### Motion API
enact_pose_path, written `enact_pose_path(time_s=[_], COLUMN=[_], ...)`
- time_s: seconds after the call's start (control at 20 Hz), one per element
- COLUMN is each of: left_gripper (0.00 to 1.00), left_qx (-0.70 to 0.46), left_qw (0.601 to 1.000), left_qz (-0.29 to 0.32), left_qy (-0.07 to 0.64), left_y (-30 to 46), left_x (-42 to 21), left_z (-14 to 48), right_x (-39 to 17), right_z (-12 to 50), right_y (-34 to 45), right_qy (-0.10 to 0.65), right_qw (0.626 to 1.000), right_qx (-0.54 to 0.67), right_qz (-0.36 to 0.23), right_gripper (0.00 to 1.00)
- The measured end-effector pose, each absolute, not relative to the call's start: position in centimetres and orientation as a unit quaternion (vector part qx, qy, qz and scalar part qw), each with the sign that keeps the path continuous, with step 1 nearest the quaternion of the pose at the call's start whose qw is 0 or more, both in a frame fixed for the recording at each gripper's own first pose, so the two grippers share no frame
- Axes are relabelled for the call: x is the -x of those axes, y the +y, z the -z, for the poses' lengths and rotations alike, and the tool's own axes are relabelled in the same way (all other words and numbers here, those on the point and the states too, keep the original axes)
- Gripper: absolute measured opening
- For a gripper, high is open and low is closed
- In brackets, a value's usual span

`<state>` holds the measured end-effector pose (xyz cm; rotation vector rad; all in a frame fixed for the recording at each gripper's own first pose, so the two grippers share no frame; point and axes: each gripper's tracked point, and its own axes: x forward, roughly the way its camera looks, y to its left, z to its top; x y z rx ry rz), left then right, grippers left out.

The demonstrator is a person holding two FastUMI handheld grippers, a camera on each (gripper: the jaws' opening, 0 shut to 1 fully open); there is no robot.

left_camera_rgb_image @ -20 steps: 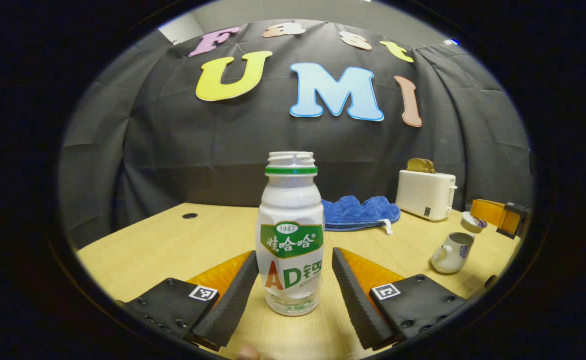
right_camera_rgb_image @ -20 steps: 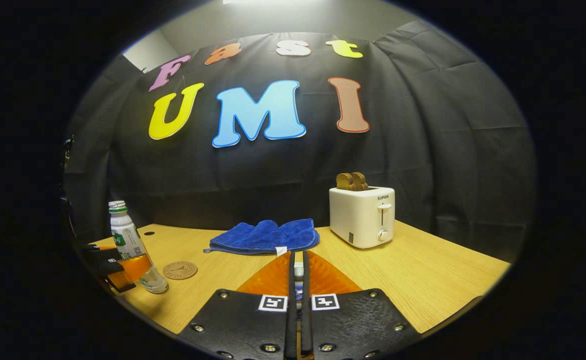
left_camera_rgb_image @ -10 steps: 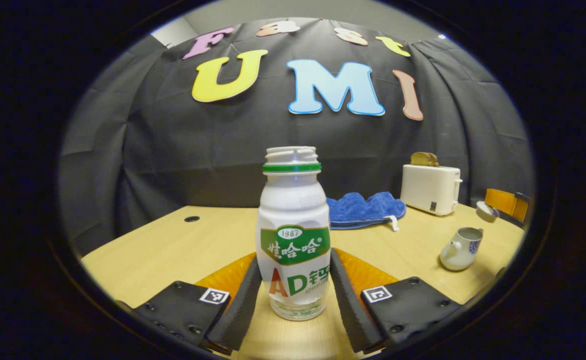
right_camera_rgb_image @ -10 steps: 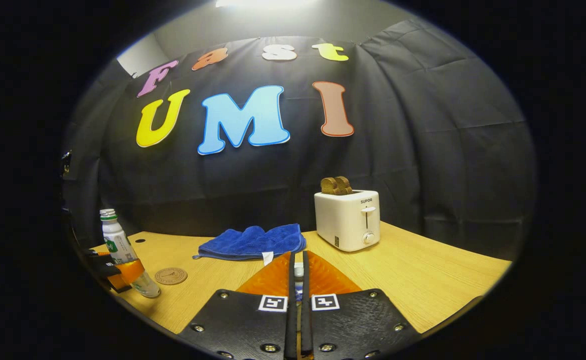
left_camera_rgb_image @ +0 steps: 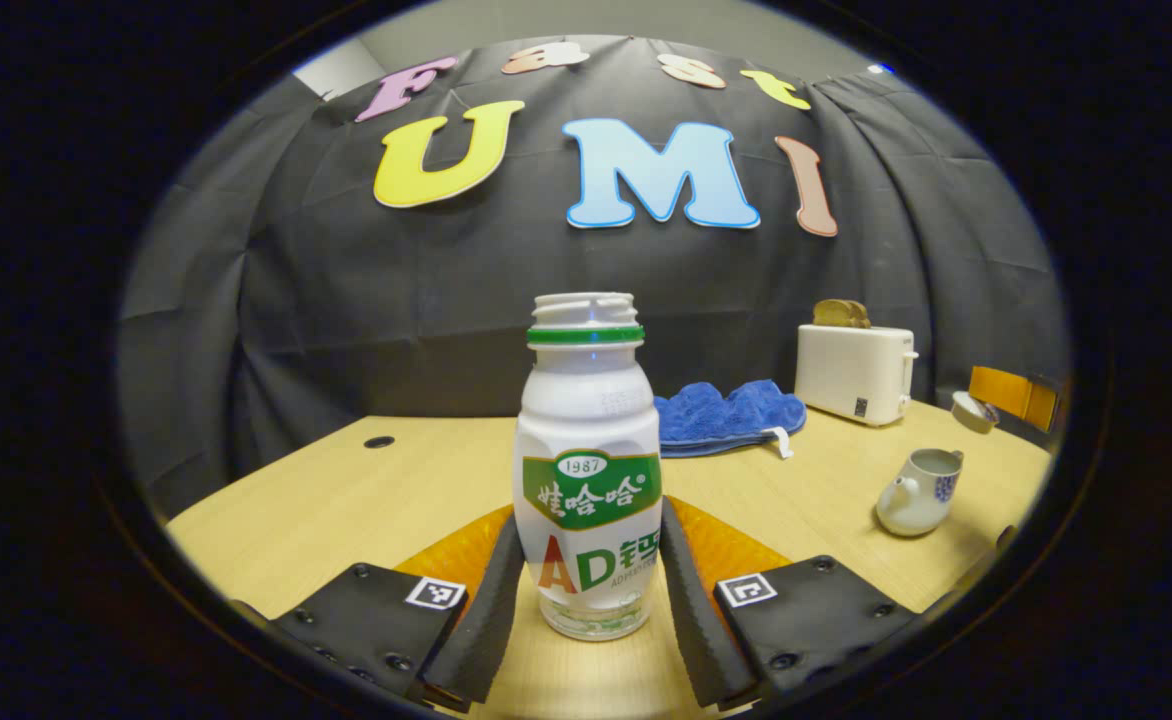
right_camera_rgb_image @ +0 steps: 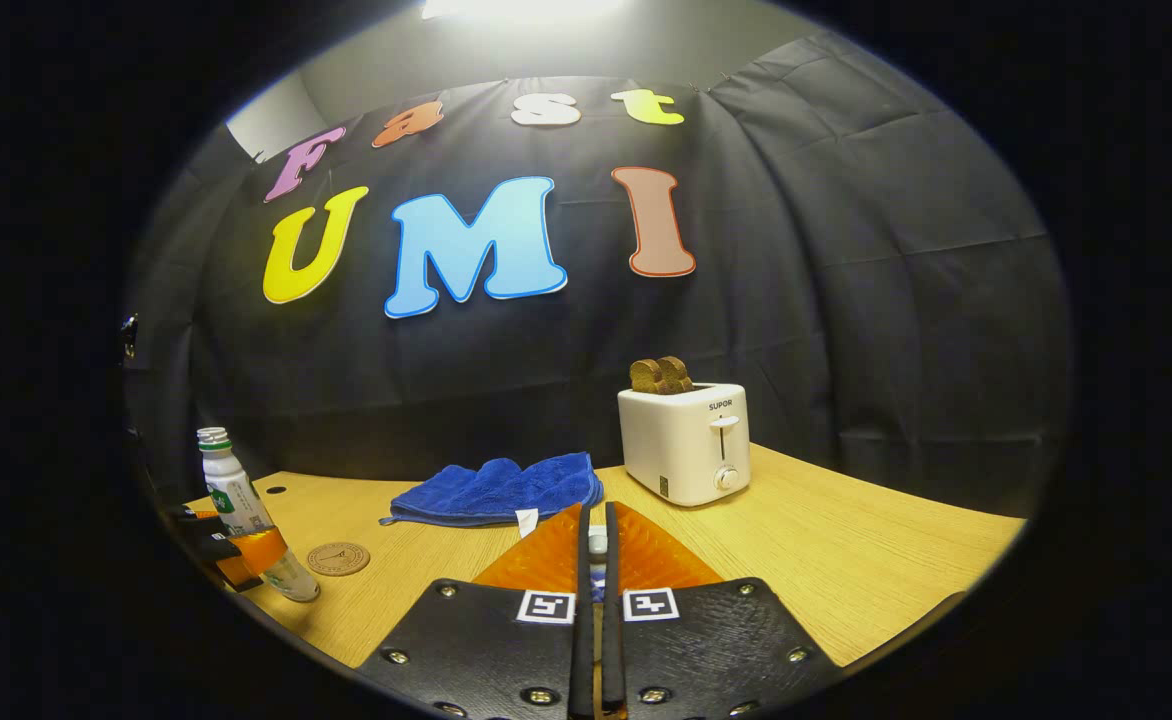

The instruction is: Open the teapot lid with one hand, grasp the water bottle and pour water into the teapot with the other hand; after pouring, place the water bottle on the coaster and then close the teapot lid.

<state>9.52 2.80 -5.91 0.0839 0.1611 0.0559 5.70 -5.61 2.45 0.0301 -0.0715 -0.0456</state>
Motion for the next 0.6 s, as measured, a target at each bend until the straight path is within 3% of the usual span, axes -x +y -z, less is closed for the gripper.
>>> enact_pose_path(time_s=[0.6], left_gripper=[0.78], left_qx=[-0.252], left_qw=[0.965], left_qz=[-0.035], left_qy=[0.058], left_y=[0.3], left_x=[-10.0], left_z=[2.9], right_x=[-4.6], right_z=[-3.4], right_y=[-7.7], right_qy=[-0.049], right_qw=[0.997], right_qx=[-0.046], right_qz=[0.038], right_gripper=[0.03])
